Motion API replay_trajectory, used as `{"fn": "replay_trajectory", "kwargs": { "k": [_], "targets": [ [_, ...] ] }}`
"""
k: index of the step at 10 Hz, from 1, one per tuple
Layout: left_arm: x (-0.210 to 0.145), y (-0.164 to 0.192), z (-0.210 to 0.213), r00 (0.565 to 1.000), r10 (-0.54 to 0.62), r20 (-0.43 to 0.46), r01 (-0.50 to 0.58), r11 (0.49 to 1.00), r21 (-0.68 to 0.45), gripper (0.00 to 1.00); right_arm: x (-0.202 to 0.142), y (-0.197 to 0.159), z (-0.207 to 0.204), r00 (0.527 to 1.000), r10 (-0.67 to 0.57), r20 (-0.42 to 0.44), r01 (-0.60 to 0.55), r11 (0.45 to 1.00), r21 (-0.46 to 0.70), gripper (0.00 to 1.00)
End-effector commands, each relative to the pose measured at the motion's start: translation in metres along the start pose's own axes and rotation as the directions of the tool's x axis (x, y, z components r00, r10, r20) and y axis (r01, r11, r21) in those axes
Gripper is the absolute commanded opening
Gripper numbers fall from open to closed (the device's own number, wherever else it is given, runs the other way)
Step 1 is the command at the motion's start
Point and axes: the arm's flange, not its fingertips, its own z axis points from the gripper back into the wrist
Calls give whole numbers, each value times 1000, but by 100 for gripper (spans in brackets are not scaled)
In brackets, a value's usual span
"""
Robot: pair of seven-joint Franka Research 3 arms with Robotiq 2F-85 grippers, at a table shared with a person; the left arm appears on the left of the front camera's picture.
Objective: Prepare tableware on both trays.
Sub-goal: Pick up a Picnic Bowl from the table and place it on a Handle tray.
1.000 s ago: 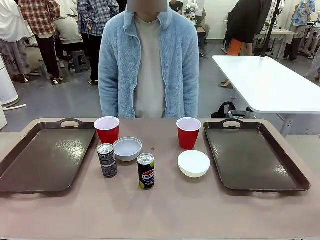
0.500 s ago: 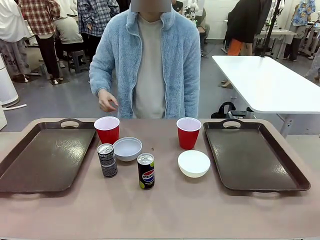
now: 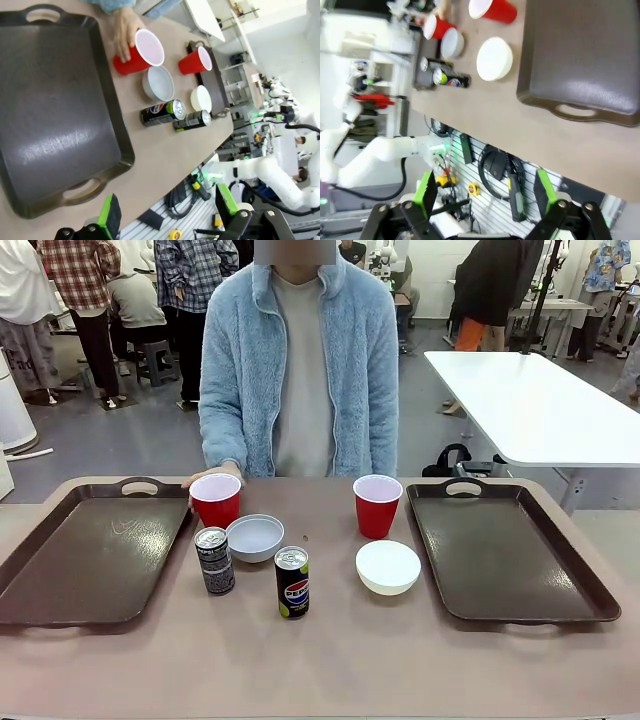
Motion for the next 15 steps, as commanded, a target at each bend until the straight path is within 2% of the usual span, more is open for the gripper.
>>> {"fn": "replay_trajectory", "kwargs": {
  "k": [1, 3, 5, 7, 8, 10, 12, 13, 14, 15],
  "targets": [
    [0, 2, 2, 1000, -5, 13, 5, 1000, -18, 100, 4, 50, 8, 994, -54, -99, 39, 989, -142, 100],
    [0, 2, 2, 1000, -5, 13, 5, 1000, -18, 100, 23, 105, -1, 986, -70, -154, 21, 954, -298, 100],
    [0, 2, 2, 1000, -5, 13, 5, 1000, -18, 100, 52, 143, -35, 968, -141, -210, 30, 889, -457, 100],
    [0, 2, 2, 1000, -5, 13, 5, 1000, -18, 100, 87, 170, -80, 946, -193, -260, 25, 845, -534, 100],
    [0, 2, 2, 1000, -5, 13, 5, 1000, -18, 100, 105, 175, -102, 935, -223, -276, 28, 822, -569, 100],
    [0, 2, 2, 1000, -5, 13, 5, 1000, -18, 100, 139, 176, -145, 927, -244, -284, 33, 810, -586, 100],
    [0, 2, 2, 1000, -5, 13, 5, 1000, -18, 100, 154, 161, -165, 933, -226, -280, 36, 832, -553, 100],
    [0, 2, 2, 1000, -5, 13, 5, 1000, -18, 100, 146, 158, -161, 956, -120, -267, -17, 888, -460, 100],
    [0, 2, 2, 1000, -5, 13, 5, 1000, -18, 100, 149, 161, -169, 926, -227, -302, 25, 833, -552, 100],
    [0, 2, 2, 1000, -5, 13, 5, 1000, -18, 100, 149, 161, -169, 926, -227, -302, 25, 833, -552, 100]
  ]
}}
